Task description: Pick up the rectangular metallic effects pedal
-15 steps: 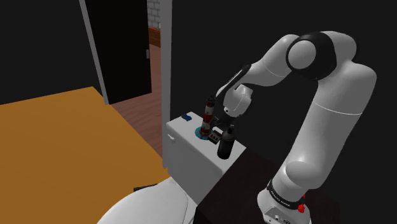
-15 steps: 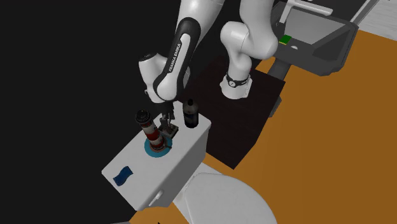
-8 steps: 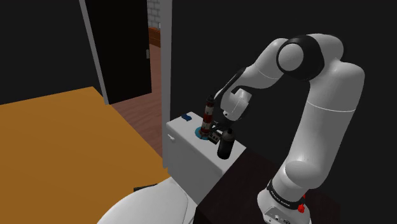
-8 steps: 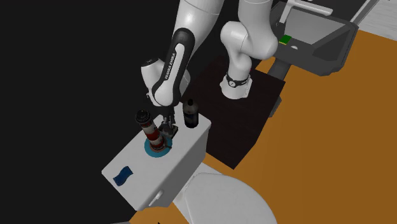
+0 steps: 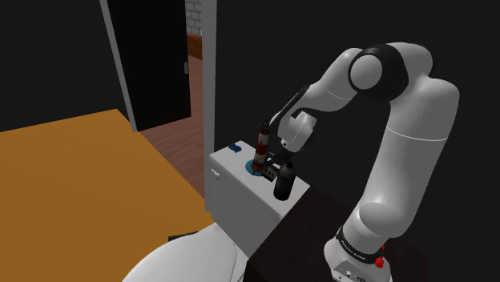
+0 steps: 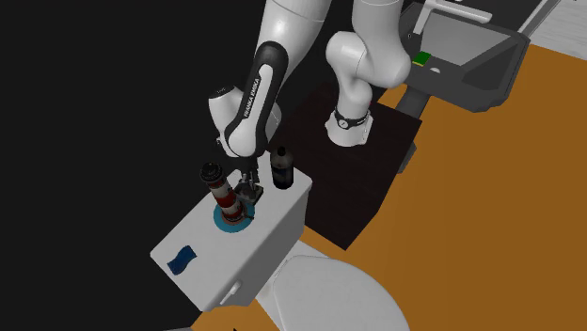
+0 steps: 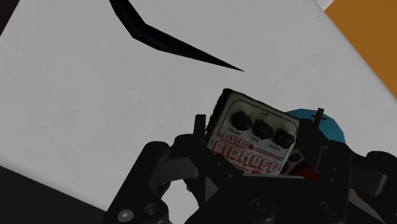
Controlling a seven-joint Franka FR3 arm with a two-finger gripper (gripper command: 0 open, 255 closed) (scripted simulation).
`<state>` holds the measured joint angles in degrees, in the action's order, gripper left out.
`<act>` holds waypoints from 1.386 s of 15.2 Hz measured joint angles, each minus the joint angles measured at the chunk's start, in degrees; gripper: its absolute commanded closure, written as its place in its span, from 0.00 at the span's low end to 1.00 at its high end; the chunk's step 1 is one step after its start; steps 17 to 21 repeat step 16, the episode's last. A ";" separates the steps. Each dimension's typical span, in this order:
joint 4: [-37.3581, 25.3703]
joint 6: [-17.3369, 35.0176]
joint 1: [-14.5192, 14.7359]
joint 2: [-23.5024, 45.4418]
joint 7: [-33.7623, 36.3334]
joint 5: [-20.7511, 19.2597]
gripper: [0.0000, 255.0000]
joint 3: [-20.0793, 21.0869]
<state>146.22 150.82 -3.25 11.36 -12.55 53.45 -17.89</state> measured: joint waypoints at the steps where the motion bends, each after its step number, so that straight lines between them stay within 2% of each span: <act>1: 0.17 -0.14 0.08 -0.47 0.57 -0.69 1.00 -0.23; 8: 1.89 -2.14 1.00 -6.60 7.96 -9.09 1.00 -2.30; 15: 2.65 -5.39 0.74 -13.00 15.83 -18.05 1.00 -3.42; 21: 2.70 -5.70 0.66 -13.56 16.49 -18.80 1.00 -3.45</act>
